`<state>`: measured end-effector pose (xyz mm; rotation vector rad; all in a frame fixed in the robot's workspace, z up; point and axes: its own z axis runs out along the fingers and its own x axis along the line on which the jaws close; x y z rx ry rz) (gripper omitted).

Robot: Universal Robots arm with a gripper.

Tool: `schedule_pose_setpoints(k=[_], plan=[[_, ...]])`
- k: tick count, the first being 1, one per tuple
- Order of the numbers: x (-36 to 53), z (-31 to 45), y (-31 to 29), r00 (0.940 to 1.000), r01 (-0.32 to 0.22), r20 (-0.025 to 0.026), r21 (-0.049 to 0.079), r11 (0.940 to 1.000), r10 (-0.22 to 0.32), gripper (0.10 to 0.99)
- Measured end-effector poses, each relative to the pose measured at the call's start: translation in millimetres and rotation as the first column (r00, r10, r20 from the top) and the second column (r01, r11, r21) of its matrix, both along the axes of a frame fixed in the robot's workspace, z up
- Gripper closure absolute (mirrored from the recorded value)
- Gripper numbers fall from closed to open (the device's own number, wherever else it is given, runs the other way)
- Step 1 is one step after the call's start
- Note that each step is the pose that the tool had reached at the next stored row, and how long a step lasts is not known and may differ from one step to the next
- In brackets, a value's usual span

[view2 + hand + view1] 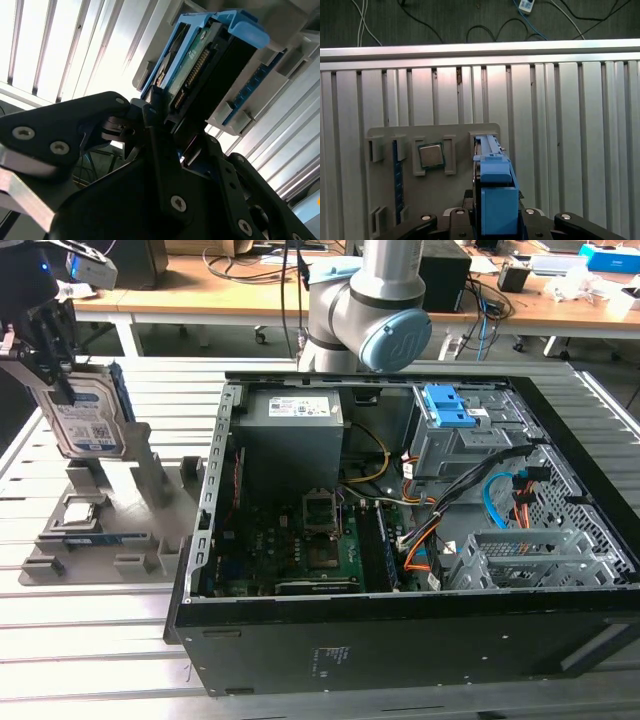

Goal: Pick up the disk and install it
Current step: 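Pick up the disk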

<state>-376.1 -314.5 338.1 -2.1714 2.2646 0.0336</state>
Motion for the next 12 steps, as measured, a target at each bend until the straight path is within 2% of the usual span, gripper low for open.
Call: schedule_pose_setpoints(k=[6, 12], plan=[[0.0, 3.8, 0.0, 1.0, 0.0, -0.0001, 0.0, 1.0, 0.0, 0.722], [0.2, 11.1, 0.0, 1.0, 0.0, -0.0001, 0.0, 1.0, 0.0, 0.722]])
